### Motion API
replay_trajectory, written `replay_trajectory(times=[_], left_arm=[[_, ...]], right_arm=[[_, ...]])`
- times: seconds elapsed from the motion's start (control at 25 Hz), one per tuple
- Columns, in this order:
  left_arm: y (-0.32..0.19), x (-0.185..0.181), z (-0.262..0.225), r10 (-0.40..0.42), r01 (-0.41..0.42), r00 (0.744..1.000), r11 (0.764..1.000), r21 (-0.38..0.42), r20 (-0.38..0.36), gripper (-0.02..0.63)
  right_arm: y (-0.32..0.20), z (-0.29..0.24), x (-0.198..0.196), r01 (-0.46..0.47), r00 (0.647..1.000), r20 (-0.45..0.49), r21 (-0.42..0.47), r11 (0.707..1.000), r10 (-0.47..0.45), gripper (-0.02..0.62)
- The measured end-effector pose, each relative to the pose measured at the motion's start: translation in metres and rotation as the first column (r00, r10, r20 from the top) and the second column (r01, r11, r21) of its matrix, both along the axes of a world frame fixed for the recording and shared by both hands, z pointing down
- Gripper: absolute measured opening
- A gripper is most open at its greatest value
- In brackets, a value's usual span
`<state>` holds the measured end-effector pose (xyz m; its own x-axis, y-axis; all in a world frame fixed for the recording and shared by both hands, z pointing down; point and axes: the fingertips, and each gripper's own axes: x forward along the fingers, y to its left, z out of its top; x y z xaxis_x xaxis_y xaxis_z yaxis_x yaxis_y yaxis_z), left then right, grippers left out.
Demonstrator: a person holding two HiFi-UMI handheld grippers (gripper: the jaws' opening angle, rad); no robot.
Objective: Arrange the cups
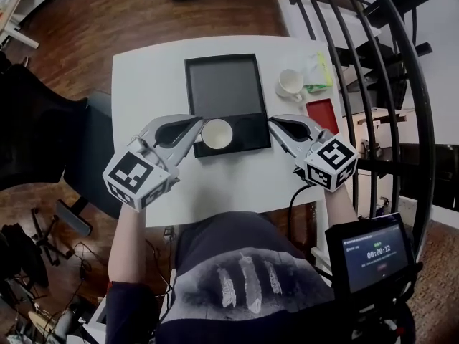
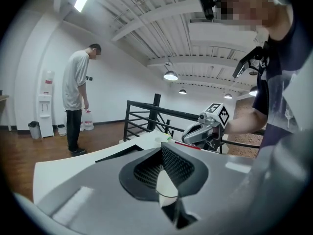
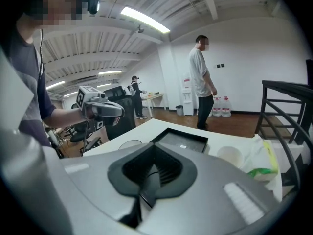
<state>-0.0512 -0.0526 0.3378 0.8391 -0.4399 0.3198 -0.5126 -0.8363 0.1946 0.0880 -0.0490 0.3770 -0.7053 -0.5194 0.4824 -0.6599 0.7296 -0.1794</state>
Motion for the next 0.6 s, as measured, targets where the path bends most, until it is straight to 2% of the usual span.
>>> replay_trajectory(times=[0.04,0.2,0.32,0.4,0.48,0.52,0.6], left_arm=[[0.003,-0.006,0.003,0.009,-0.009,1.0,1.0,0.002,0.0,0.014],[0.01,-0.018,0.008,0.04,-0.04,0.999,0.999,0.0,0.017,0.014],[0.015,-0.011,0.01,0.056,-0.055,0.998,0.998,-0.013,0.022,0.014],[0.021,-0.006,0.007,0.041,-0.04,0.999,0.999,-0.031,0.031,0.014],[0.025,-0.002,0.007,0.021,-0.017,0.997,0.999,-0.048,0.076,0.014],[0.027,0.001,0.008,0.01,-0.004,0.995,0.999,-0.054,0.097,0.014],[0.033,0.008,0.009,-0.023,0.03,0.993,0.998,-0.058,0.114,0.014]], right_arm=[[0.0,0.001,-0.002,-0.037,0.999,0.003,0.006,0.999,0.037,0.005],[0.003,-0.001,0.005,-0.207,0.978,0.01,0.022,0.978,0.207,0.177],[0.004,0.01,0.049,-0.355,0.931,-0.083,0.024,0.935,0.356,0.178],[-0.001,0.022,0.089,-0.451,0.881,-0.147,0.031,0.892,0.45,0.186],[-0.016,0.035,0.126,-0.519,0.833,-0.198,0.043,0.854,0.516,0.2],[-0.024,0.041,0.138,-0.531,0.82,-0.223,0.046,0.846,0.527,0.202],[-0.041,0.055,0.152,-0.513,0.821,-0.267,0.041,0.858,0.504,0.202]])
